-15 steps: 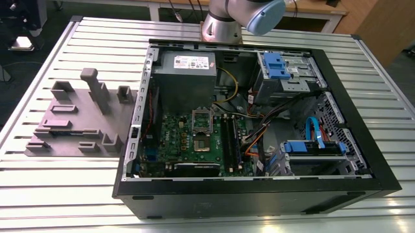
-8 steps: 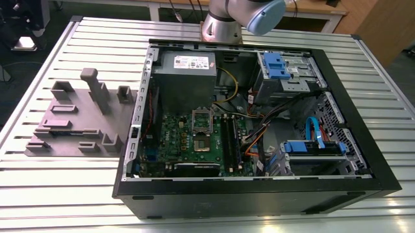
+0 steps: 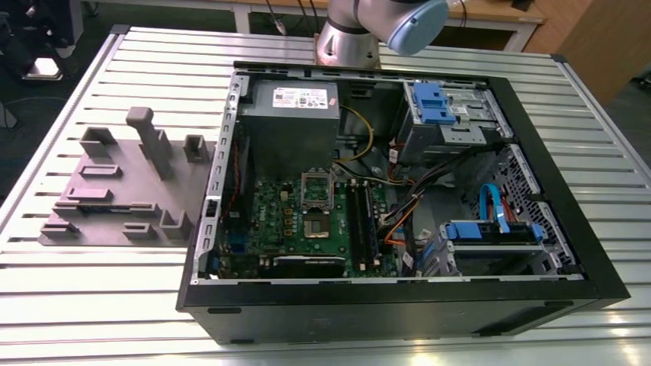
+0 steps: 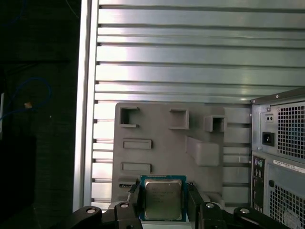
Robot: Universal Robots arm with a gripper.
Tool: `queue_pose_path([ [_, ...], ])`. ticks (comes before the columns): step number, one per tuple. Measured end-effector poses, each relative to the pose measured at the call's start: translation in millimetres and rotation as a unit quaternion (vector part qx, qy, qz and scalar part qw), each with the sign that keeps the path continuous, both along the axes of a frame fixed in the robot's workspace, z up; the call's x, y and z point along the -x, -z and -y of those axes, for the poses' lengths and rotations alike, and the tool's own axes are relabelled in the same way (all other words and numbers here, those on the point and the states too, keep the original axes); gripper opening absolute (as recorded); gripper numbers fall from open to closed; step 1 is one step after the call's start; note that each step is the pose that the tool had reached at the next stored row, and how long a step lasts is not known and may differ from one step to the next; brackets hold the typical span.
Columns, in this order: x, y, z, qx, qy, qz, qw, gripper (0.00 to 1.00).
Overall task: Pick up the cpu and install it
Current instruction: 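Pick up the cpu and move it towards the insertion slot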
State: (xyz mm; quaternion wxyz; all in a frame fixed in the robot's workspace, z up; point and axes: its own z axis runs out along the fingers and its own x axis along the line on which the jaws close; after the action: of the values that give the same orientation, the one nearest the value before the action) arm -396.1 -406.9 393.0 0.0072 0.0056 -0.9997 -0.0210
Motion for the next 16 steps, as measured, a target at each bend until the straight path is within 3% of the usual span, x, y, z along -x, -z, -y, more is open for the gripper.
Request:
queue_pose_path([
  [16,-6.5,0.0,0.5,0.0000,0.000,0.0000,1.00000,0.47],
])
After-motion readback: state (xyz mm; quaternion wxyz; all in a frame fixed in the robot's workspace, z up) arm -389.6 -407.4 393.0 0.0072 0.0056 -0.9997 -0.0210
